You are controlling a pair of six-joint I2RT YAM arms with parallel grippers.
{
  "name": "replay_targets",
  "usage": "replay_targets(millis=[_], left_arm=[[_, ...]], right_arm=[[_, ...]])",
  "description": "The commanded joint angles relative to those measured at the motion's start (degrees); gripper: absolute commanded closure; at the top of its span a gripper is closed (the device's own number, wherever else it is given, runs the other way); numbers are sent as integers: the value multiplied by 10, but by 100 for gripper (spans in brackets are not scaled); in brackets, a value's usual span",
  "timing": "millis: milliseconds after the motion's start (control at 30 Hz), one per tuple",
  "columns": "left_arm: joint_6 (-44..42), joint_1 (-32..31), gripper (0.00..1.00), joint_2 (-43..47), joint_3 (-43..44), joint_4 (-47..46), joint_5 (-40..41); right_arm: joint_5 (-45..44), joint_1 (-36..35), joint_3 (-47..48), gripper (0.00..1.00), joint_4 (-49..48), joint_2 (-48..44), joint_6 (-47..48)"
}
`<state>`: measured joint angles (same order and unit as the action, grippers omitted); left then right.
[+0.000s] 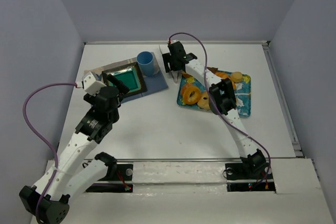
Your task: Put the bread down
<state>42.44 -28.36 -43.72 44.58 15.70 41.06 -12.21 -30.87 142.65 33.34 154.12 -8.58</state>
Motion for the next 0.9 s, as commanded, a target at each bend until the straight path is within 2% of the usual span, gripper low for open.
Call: replay_targets(millis=[0,67,300,467,633,733,867], left_arm=[[12,3,1,16,-5,-16,31],[11,3,1,21,-6,-16,25],[10,3,1,42,-12,-16,23],[11,3,1,58,-14,-13,25],[12,4,1,68,-16,-10,26],[12,3,1,72,-17,-9,25],[13,3,1,79,-18,-10,20]], right_arm=[[21,2,-3,40,88,37,14],[24,8,-4,55,86,33,3],[4,8,-24,74,30,-20,-14],[-13,8,-35,75,-24,-82,-17],[6,8,-75,76,-76,-197,-8],[14,8,-152,80,-123,-263,-8],[18,8,-278,80,-177,-400,-21]])
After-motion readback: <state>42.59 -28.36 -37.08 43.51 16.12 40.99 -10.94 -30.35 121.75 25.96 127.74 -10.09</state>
